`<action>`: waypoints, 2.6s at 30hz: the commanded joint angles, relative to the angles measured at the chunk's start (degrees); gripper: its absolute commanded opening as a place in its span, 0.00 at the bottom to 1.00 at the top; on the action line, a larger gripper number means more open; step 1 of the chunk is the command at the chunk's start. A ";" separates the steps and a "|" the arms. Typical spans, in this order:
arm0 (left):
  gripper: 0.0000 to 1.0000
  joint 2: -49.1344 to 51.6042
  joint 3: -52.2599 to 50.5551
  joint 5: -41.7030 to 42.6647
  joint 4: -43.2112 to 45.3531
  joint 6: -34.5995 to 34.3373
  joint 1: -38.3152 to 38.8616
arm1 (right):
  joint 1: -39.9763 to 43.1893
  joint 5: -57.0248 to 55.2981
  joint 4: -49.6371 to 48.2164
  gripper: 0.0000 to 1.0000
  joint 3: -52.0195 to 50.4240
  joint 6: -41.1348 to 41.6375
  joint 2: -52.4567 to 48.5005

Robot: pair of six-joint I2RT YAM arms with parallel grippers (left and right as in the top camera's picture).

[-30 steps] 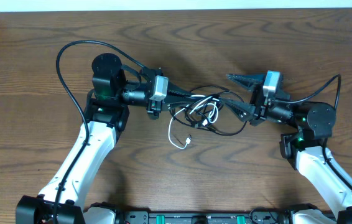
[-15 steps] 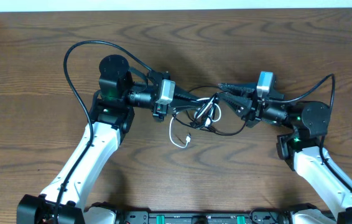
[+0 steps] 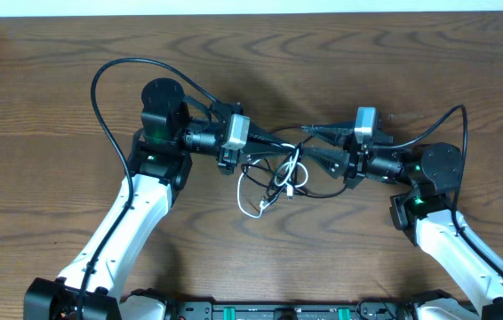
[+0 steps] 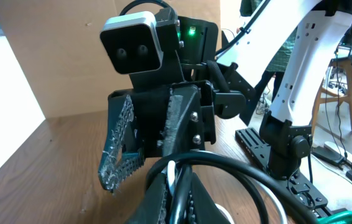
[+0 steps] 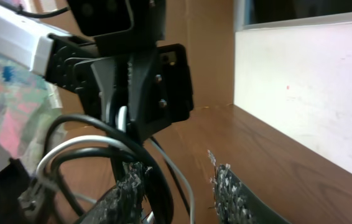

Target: Untangle cables

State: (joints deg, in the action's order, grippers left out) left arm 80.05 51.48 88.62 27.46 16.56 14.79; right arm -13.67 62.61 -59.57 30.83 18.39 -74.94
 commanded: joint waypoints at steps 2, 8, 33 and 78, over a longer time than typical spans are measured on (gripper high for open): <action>0.08 0.11 1.25 0.09 0.57 0.35 0.42 | -1.44 5.03 -0.02 0.36 0.35 -0.85 0.28; 0.08 0.11 1.25 -0.13 0.52 0.31 0.42 | -1.99 4.90 -0.83 0.36 0.35 -0.90 0.28; 0.08 0.11 1.25 -12.85 -6.45 0.13 0.13 | 2.84 3.37 -13.79 0.01 0.35 6.16 0.31; 0.08 0.11 1.25 -9.84 -22.47 1.70 4.57 | 13.70 -9.60 -27.10 0.01 0.37 14.40 0.31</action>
State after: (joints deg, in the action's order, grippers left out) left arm 80.05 51.48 80.53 5.06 16.64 17.50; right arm 1.26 55.92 -86.24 30.68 31.20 -74.98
